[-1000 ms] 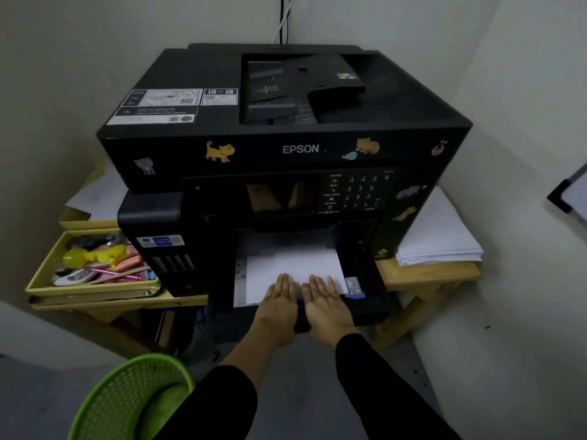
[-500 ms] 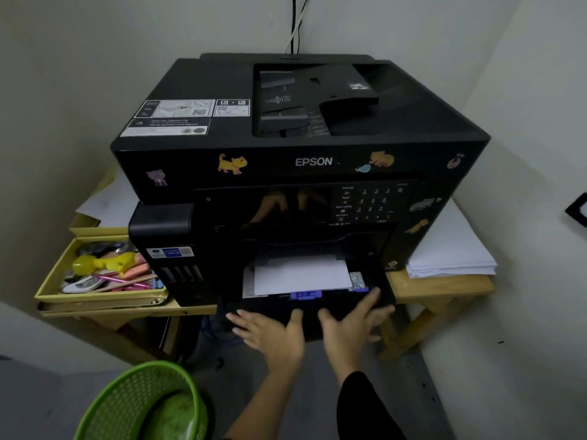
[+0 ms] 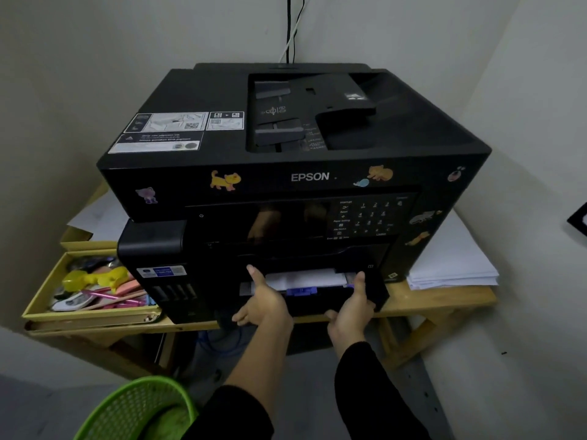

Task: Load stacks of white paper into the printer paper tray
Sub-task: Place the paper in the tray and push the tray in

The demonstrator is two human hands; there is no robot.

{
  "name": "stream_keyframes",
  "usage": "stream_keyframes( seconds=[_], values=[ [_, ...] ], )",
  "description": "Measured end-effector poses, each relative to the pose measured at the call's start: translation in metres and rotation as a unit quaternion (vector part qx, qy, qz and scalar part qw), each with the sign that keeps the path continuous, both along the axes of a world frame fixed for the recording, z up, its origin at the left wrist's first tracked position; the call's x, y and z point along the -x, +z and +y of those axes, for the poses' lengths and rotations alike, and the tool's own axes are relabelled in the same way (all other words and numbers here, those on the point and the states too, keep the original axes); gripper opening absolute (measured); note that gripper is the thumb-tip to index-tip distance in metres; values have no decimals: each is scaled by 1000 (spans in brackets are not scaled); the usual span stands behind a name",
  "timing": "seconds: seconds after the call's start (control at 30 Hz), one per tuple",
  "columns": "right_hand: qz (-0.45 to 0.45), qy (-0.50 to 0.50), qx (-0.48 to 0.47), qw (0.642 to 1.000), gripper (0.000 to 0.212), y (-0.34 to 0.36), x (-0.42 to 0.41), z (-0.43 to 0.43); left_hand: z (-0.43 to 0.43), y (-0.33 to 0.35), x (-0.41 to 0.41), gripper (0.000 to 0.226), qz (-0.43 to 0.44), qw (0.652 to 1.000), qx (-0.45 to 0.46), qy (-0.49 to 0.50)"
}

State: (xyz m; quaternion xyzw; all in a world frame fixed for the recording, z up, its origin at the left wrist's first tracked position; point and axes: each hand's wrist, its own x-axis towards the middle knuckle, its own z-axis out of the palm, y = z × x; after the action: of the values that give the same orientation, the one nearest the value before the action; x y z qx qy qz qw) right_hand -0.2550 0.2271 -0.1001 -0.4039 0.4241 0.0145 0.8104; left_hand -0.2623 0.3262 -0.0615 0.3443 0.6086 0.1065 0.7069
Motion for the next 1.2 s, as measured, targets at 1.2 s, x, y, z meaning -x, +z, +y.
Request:
stream_keyframes(
  seconds=[1.2],
  values=[
    [-79,76,-77,991,69,15,-55,-19,6,-30,-26,87,-230,973,36,-1]
  ],
)
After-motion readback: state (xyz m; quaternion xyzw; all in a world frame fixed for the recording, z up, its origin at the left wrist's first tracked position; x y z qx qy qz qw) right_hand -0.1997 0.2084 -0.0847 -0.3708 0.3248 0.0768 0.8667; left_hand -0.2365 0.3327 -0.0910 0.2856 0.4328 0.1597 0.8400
